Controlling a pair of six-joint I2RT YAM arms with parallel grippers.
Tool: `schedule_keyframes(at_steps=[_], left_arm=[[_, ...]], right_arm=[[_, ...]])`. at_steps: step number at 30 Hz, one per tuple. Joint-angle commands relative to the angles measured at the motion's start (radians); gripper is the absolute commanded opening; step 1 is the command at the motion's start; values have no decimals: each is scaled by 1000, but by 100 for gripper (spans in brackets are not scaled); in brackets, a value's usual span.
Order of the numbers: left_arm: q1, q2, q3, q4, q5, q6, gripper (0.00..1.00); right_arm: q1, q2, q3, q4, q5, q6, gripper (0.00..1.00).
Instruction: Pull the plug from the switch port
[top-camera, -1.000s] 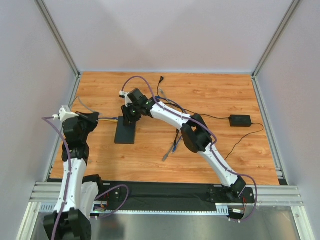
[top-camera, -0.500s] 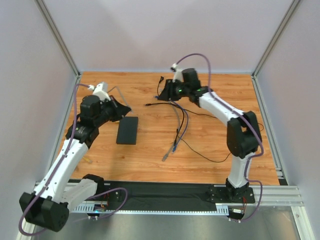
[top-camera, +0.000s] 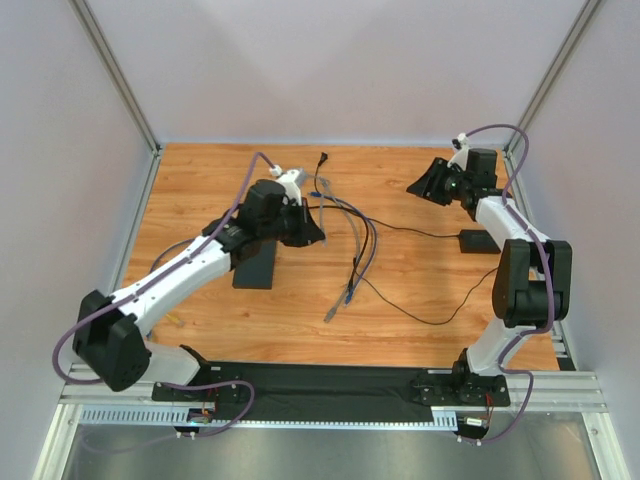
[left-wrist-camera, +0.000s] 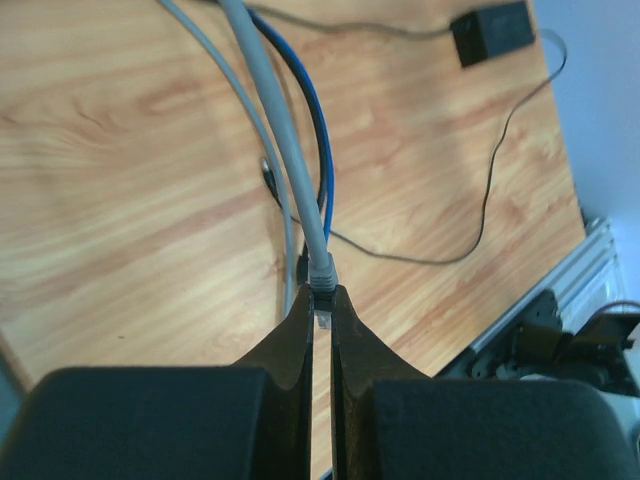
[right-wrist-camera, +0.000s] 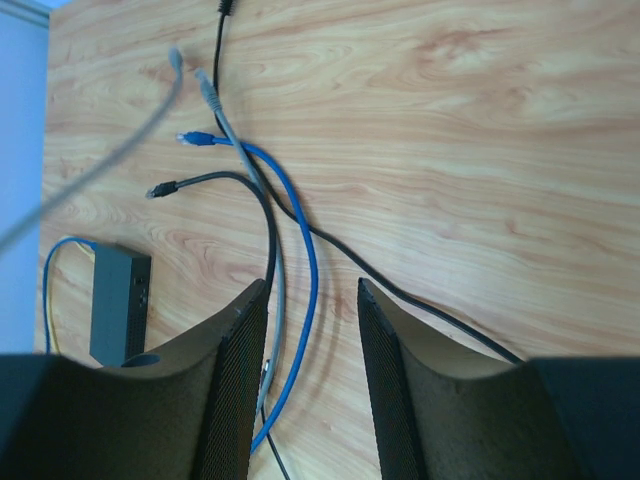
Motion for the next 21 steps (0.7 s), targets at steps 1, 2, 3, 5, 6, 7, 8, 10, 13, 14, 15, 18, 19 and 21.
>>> schedule_keyframes(at_steps=[1, 2, 3, 5, 6, 7, 8, 10, 13, 14, 15, 18, 19, 21], left_arm=[[-76, 55, 0, 47, -20, -13, 0], [-90, 64, -19, 86, -15, -22, 0], [-104, 85, -36, 100, -6, -39, 0], [-128, 109, -79, 123, 26, -55, 0], [-134, 130, -94, 163, 41, -65, 0], [-145, 139, -124, 186, 61, -91, 0], [-148, 151, -134, 205, 69, -98, 0], [-156, 182, -139, 216, 68, -108, 5], [-157, 213, -131, 226, 75, -94, 30], [-157, 218, -119, 213, 66, -80, 35], [-156, 213, -108, 176, 55, -39, 43], [-133, 178, -68, 111, 26, 9, 51], [-119, 164, -66, 107, 40, 13, 52], [-70, 103, -73, 84, 45, 27, 53]], right_arm=[[-21, -9, -9, 94, -74, 36, 43], [-23, -9, -9, 96, -77, 38, 43], [-23, -9, -10, 100, -78, 42, 43], [-21, -8, -10, 111, -94, 54, 43], [-21, -7, -13, 126, -100, 70, 43], [-21, -6, -15, 132, -107, 76, 43], [-21, -1, -15, 137, -115, 82, 43], [-18, 3, -10, 139, -118, 90, 43], [-11, 15, -3, 131, -120, 91, 43], [0, 20, 5, 126, -115, 88, 43], [6, 22, 11, 116, -109, 84, 43], [34, 32, 45, 59, -69, 48, 43], [64, 35, 54, 42, -54, 27, 43], [101, 43, 85, 1, -13, 15, 43]])
